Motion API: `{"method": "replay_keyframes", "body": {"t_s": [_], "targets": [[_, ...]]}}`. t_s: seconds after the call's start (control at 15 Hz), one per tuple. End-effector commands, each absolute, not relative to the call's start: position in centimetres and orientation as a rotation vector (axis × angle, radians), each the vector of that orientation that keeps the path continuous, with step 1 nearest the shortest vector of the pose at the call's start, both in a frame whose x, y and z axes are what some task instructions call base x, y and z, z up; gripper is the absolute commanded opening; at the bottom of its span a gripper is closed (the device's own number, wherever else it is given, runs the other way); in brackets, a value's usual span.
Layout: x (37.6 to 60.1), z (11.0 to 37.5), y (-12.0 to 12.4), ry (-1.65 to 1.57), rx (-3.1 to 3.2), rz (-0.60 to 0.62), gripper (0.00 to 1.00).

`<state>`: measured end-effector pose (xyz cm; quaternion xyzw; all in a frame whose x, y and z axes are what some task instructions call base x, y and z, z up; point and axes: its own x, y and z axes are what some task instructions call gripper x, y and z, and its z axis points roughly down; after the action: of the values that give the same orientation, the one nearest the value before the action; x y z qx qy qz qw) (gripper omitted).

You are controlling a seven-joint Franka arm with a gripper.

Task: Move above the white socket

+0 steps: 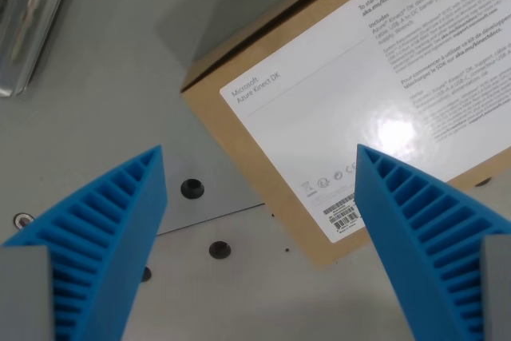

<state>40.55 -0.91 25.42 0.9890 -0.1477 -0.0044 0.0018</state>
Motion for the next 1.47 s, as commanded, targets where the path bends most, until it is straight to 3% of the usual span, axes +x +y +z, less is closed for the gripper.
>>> {"method": "replay_keyframes", "body": {"t_s": [0.07, 0.87, 1.47], "targets": [[40.6, 25.6, -0.9, -0.464, 3.104, -0.007, 1.00], [41.1, 25.3, -1.1, -0.412, 3.112, -0.011, 1.00], [43.2, 24.3, -1.7, -0.312, 3.120, -0.045, 1.00]]}}
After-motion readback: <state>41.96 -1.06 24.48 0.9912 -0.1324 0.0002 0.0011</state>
